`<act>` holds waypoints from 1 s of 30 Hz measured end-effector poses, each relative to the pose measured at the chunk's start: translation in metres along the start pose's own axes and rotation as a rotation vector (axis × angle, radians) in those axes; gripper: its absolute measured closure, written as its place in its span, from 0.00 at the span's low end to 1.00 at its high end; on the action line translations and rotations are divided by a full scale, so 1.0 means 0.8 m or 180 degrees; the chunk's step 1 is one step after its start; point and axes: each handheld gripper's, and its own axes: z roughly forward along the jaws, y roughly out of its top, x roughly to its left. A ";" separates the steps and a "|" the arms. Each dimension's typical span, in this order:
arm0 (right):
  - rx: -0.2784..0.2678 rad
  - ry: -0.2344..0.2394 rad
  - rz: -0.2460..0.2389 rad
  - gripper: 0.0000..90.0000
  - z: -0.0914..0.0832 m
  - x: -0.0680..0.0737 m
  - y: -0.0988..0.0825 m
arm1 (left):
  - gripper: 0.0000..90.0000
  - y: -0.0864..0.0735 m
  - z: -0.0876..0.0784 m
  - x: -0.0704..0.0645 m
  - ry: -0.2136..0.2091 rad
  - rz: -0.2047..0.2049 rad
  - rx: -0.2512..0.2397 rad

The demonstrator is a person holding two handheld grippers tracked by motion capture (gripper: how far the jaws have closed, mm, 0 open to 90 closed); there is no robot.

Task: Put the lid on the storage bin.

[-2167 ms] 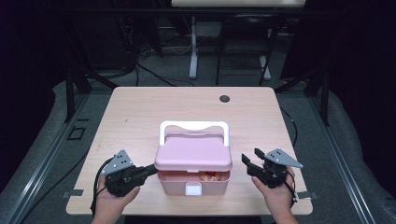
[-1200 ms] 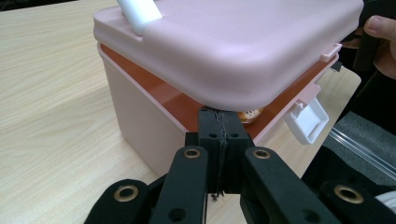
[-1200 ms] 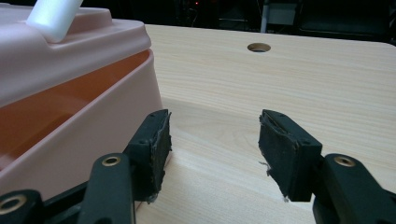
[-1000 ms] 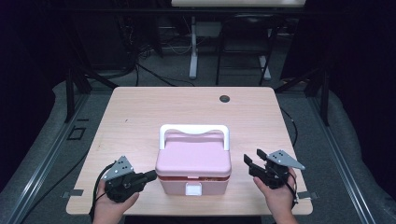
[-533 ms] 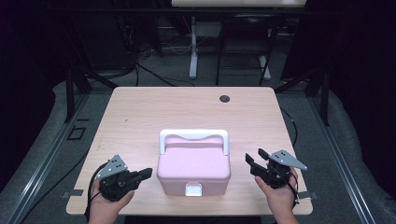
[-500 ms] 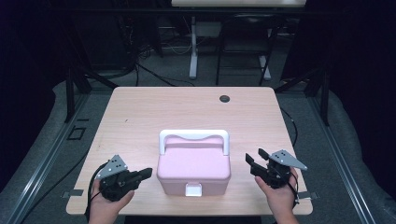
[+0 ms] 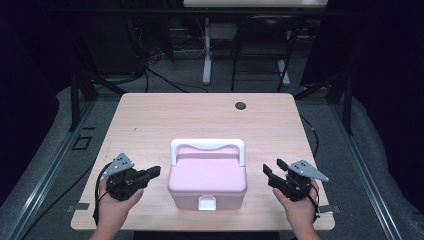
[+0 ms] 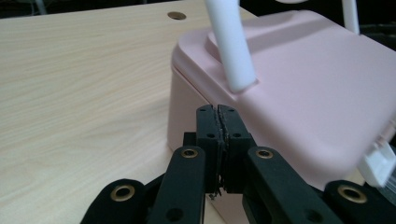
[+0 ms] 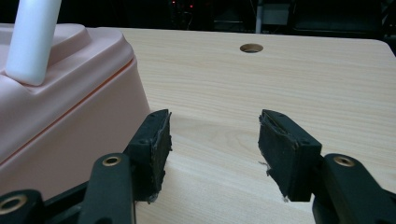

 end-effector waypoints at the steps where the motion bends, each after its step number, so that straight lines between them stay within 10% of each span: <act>1: -0.0001 0.0001 0.0007 0.48 0.000 0.000 0.000 | 0.96 0.002 0.002 0.003 0.0034 -0.0002 -0.0017; 30: 0.0164 0.0003 -0.0042 0.48 0.019 0.001 -0.023 | 0.60 -0.058 0.041 0.055 0.0513 -0.0170 -0.0020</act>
